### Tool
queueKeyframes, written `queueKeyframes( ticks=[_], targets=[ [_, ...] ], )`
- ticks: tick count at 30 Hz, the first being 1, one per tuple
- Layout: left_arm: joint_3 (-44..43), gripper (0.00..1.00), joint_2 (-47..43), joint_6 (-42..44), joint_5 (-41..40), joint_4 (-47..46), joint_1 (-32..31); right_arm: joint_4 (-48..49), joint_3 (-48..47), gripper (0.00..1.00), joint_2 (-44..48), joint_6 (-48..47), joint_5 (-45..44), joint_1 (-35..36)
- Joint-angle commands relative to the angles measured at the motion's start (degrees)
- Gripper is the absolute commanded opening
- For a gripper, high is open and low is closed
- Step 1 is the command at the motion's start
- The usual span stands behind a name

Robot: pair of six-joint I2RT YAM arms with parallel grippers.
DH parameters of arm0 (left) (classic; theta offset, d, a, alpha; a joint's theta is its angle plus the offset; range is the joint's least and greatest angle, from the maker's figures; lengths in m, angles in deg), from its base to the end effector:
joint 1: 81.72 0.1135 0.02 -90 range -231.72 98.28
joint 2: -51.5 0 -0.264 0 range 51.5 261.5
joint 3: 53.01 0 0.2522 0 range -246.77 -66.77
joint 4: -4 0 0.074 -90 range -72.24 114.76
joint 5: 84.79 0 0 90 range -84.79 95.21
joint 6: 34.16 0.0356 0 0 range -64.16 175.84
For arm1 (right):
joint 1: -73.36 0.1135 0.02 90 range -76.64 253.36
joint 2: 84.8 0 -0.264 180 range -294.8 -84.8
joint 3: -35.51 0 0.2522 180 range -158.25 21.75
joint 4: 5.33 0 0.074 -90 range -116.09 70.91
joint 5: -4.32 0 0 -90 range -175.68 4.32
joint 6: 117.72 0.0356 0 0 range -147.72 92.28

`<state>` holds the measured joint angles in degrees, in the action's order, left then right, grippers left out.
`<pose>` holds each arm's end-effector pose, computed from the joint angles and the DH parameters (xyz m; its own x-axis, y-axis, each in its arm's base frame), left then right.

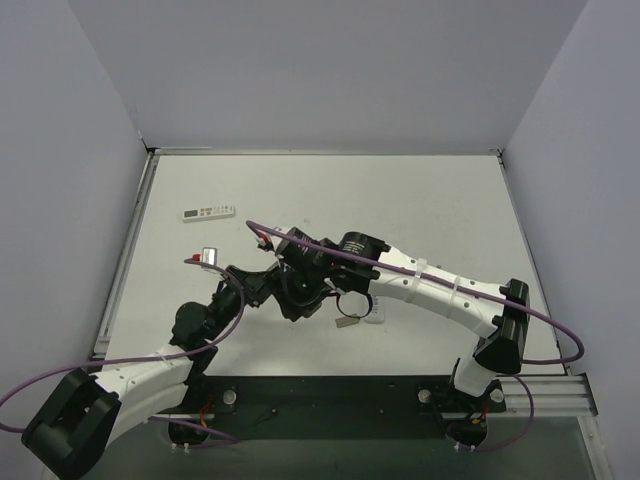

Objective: Load the batteries into the remote control
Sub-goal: Load the battery into the remote control.

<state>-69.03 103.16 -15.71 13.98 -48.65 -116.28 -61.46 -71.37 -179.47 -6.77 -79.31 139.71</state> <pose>0.1333 -0.0984 0.2056 -0.5695 -0.7461 -0.3449 0.4440 0.0740 -0.8930 0.1435 0.3376 0.3541 -0.5968 -0.4770 -0.6452 -0.7806 0.5311 0.3294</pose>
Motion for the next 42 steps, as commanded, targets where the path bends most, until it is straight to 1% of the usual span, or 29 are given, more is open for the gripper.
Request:
queueKeyframes(
  ticks=[1, 14, 17, 21, 23, 27, 30, 31, 33, 34, 35, 37, 38, 39, 40, 41, 42],
  targets=[
    [5.2, 0.00, -1.4, -3.2, -1.6, -3.8, -0.2, -3.9, -1.7, 0.53, 2.9, -1.2, -4.3, 0.0],
    [5.3, 0.00, -3.1, -8.8, -3.4, 4.5, -0.2, -4.3, -3.5, 0.60, 3.5, -2.1, -4.9, 0.1],
    [5.3, 0.00, -3.4, -9.2, -3.2, 5.4, -0.2, -4.2, -4.4, 0.62, 3.9, -4.2, -4.7, 0.7],
    [5.0, 0.00, -3.3, -9.8, -2.4, 5.6, -0.2, -3.5, -5.8, 0.65, 5.4, -8.3, -3.3, 1.4],
    [4.8, 0.00, -3.1, -10.1, -1.9, 5.9, -0.2, -0.7, -4.8, 0.68, 7.7, -11.6, -1.8, 1.5],
    [3.7, 0.00, -2.9, -10.9, 0.7, 6.5, -0.2, 3.5, -0.8, 0.72, 12.1, -18.7, 1.2, 1.0],
    [2.6, 0.00, -2.7, -11.2, 2.6, 7.7, -0.2, 7.6, 2.9, 0.72, 16.3, -24.2, 3.6, 0.8],
    [2.6, 0.00, -2.5, -11.2, 3.2, 8.6, -0.2, 10.4, 6.0, 0.72, 18.7, -25.5, 3.9, 0.7],
    [0.8, 0.00, -2.4, -11.2, 4.9, 9.3, -0.2, 12.9, 9.1, 0.72, 20.9, -31.6, 4.9, 0.7],
    [0.5, 0.00, -2.2, -11.2, 5.4, 9.5, -0.2, 14.5, 10.9, 0.72, 23.1, -34.4, 7.3, 0.6],
    [0.0, 0.00, -1.8, -11.5, 6.3, 9.5, -0.2, 15.2, 14.2, 0.72, 24.3, -41.1, 8.8, 0.6],
    [-0.6, 0.00, -1.2, -11.9, 7.6, 9.6, -0.2, 17.9, 17.8, 0.67, 27.9, -45.8, 14.3, 0.5],
    [-1.2, 0.00, -1.1, -12.0, 8.7, 9.5, -0.2, 19.2, 21.4, 0.64, 29.0, -48.6, 17.2, 0.0],
    [-1.6, 0.00, -0.8, -12.0, 9.2, 9.5, -0.3, 20.7, 23.2, 0.61, 30.3, -49.6, 19.6, -1.5],
    [-1.9, 0.00, -0.4, -12.1, 9.8, 9.5, -0.3, 24.1, 24.9, 0.59, 32.3, -50.4, 24.5, -2.4],
    [-2.5, 0.00, -0.2, -12.2, 10.8, 9.5, -0.3, 25.2, 27.7, 0.53, 33.0, -51.1, 26.7, -3.2],
    [-2.8, 0.00, 0.0, -12.2, 11.3, 9.4, -0.3, 26.4, 28.6, 0.51, 33.5, -52.0, 28.6, -4.3]
  ],
)
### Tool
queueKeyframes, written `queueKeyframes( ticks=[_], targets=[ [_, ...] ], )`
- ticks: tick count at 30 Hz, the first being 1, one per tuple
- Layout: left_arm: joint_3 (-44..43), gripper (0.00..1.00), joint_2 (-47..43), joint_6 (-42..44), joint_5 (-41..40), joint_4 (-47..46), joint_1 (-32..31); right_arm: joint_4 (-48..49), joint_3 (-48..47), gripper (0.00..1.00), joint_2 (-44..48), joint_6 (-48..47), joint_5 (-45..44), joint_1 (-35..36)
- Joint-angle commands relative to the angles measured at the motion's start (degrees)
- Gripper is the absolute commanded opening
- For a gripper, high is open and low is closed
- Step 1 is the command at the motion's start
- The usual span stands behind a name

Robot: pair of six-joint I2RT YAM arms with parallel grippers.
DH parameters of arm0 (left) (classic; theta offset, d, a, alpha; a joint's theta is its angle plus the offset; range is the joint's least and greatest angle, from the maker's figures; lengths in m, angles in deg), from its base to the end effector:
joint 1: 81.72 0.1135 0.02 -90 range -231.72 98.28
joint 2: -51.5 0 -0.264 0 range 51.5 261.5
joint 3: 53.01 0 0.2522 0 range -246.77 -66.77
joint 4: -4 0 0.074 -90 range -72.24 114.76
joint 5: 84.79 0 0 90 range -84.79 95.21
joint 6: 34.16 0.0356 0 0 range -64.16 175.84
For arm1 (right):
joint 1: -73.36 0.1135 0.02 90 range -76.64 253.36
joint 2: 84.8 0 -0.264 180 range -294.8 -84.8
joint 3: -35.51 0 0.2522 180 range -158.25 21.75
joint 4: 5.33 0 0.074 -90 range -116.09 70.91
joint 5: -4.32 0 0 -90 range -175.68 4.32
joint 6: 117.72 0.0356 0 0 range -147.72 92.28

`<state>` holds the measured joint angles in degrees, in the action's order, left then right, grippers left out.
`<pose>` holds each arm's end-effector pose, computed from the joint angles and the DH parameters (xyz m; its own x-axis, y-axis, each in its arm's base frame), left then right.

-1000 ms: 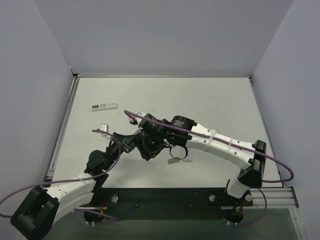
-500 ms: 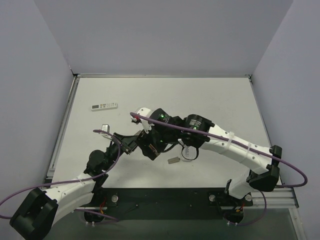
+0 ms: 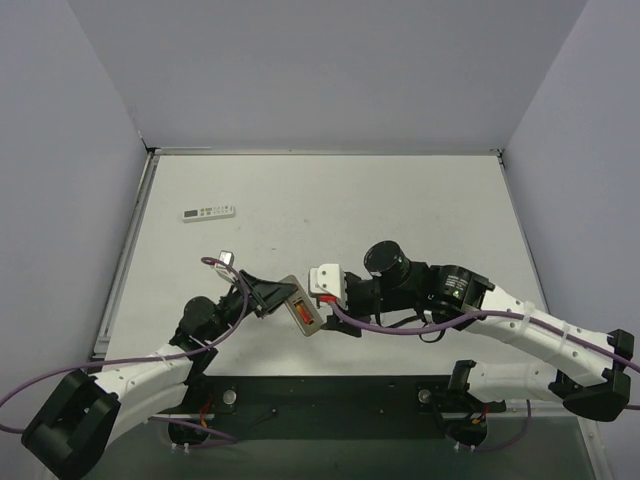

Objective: Load the batteries into the remote control
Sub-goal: Load the battery into the remote control.

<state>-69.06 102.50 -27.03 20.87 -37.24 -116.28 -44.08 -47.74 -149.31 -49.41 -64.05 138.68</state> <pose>0.1331 -0.1033 0.1861 -0.7500 -0.6435 -0.1527 0.1848 0.0179 -0.9826 0.0907 0.2289 0.3962 0.2329 -0.3160 -0.9197 -0.9721 -0.0467 -0.2301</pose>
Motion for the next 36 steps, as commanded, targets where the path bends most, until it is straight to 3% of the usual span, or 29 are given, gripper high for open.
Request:
queueKeyframes(
  ticks=[1, 13, 36],
  targets=[
    [-3.1, 0.00, 0.9, -1.0, 4.8, -2.0, -0.3, 10.5, 5.7, 0.47, 3.6, -9.2, 15.1, -4.7],
    [-5.7, 0.00, 2.2, -0.7, 8.4, -2.4, -0.7, 10.2, 6.2, 0.31, -2.9, -12.2, 22.4, -5.6],
    [-6.1, 0.00, 1.6, -1.8, 8.6, -3.3, -0.7, 5.4, 6.7, 0.24, -8.1, -14.6, 22.3, -5.9]
  ],
)
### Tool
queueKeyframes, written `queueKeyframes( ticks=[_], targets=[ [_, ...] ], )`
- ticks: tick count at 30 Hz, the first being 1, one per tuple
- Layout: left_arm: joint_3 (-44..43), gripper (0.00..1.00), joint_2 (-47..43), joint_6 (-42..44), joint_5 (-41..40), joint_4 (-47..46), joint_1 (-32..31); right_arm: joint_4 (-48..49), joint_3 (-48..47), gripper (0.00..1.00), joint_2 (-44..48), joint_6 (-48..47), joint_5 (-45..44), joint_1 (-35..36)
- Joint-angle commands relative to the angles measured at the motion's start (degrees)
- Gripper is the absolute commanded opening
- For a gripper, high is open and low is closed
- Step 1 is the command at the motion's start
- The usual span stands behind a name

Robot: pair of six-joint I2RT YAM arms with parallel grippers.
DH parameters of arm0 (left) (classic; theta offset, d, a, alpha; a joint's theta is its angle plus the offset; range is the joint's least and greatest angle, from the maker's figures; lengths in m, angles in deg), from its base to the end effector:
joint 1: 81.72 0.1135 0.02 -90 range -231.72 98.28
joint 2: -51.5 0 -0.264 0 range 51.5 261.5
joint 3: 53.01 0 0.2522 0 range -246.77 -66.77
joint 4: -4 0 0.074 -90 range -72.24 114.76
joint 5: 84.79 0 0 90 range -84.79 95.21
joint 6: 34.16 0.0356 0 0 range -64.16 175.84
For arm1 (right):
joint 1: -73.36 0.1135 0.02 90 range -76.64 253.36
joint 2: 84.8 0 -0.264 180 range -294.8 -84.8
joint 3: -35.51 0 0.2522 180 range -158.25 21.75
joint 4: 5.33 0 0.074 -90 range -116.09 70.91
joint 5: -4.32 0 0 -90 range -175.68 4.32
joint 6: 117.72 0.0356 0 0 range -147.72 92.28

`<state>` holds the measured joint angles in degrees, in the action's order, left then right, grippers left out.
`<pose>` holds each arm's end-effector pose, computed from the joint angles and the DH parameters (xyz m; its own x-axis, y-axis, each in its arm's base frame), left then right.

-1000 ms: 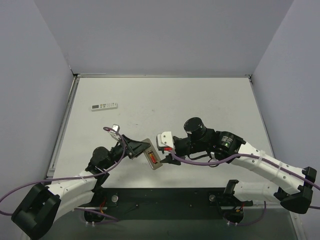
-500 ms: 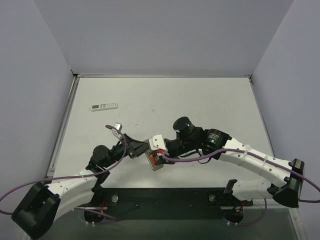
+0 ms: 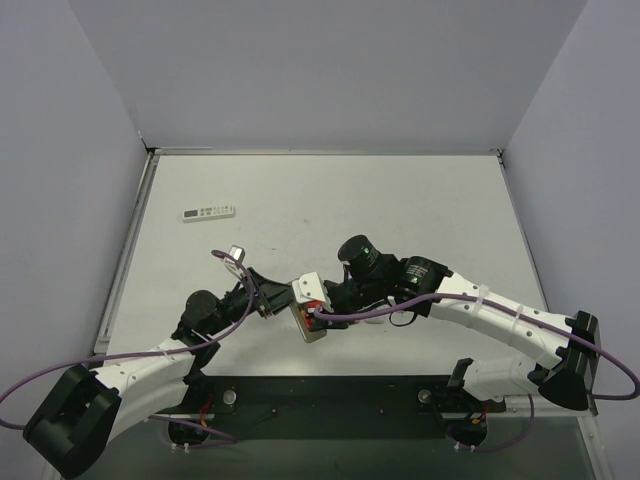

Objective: Load the batteries into the remote control
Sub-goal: Load the battery into the remote control.

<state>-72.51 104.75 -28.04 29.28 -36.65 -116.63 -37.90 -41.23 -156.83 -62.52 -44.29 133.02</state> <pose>0.1372 -0.1135 0.1977 -0.8392 -0.5214 -0.1546 0.1891 -0.0132 -0.9819 0.1206 0.2526 0.3383 0.3442 -0.2595 -0.9023 -0.9089 -0.3333 -0.2508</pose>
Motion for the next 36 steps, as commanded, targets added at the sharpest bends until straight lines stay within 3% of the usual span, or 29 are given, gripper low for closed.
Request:
queueKeyframes(
  ticks=[1, 23, 36],
  targets=[
    [-2.6, 0.00, -0.6, -0.8, 0.1, -3.9, -0.3, -0.9, 0.2, 0.24, -0.6, -1.6, 2.5, -0.2],
    [-3.3, 0.00, -1.3, -1.2, -0.3, -3.4, -0.3, -0.7, 0.4, 0.17, -2.9, -1.0, -1.4, 0.5],
    [-3.7, 0.00, -1.5, -0.7, -1.7, -3.3, -2.0, 2.5, -0.1, 0.11, -5.7, 5.8, -5.4, 1.0]
  ],
)
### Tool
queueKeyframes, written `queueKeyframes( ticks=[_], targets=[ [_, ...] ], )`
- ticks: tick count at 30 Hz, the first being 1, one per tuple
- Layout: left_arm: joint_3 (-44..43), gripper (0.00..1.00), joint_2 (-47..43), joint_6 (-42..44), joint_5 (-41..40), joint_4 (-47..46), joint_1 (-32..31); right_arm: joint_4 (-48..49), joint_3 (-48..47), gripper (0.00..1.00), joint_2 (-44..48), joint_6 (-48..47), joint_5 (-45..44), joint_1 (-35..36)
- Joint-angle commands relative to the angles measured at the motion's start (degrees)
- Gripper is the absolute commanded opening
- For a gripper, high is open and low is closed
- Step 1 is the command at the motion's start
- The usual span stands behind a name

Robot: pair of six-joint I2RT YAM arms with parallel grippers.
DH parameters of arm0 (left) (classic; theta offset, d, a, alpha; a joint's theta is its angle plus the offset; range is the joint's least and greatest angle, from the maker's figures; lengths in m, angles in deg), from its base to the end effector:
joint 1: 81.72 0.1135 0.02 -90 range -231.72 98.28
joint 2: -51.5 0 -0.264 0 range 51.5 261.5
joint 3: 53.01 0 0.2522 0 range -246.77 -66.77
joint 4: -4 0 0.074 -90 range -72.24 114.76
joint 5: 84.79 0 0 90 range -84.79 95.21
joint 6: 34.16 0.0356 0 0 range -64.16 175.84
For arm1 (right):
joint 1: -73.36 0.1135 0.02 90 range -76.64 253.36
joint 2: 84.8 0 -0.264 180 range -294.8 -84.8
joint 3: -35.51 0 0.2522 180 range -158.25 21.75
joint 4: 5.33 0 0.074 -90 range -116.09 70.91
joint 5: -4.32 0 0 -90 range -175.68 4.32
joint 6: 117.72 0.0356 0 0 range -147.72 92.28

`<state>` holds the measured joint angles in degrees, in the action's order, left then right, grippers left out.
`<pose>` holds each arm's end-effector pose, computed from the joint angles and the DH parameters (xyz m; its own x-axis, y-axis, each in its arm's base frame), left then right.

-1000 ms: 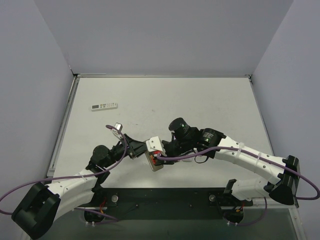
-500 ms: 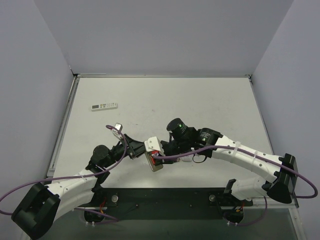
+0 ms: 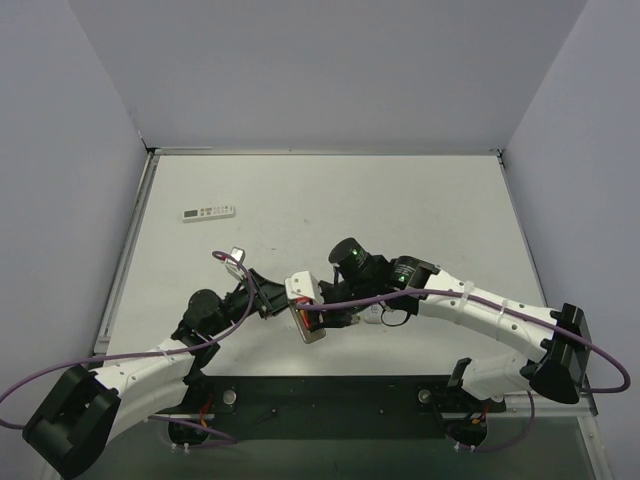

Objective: Load the batteries into the remote control
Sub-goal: Load the battery into the remote control.

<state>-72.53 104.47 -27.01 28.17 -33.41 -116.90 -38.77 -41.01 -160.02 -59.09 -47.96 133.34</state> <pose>0.1375 -0.1139 0.1926 -0.8350 -0.5292 -0.1509 0.1616 0.0263 -0.9865 0.1269 0.2631 0.3201 0.2642 -0.3658 -0.8924 -0.9446 -0.2849 -0.1629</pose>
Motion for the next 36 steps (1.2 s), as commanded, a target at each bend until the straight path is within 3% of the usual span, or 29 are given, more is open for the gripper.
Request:
queueKeyframes(
  ticks=[1, 22, 36],
  targets=[
    [-3.6, 0.00, -1.2, -1.6, -0.9, -6.6, -2.1, 3.6, -0.3, 0.11, -2.7, 2.7, -1.9, 0.6],
    [-3.0, 0.00, -2.5, -1.6, -4.6, -7.8, -4.2, 9.7, 0.4, 0.01, -8.4, 10.5, -7.9, 1.3],
    [-2.0, 0.00, -3.0, -1.9, -6.4, -9.1, -4.9, 16.3, 2.9, 0.00, -10.2, 16.3, -18.3, 2.2]
  ],
)
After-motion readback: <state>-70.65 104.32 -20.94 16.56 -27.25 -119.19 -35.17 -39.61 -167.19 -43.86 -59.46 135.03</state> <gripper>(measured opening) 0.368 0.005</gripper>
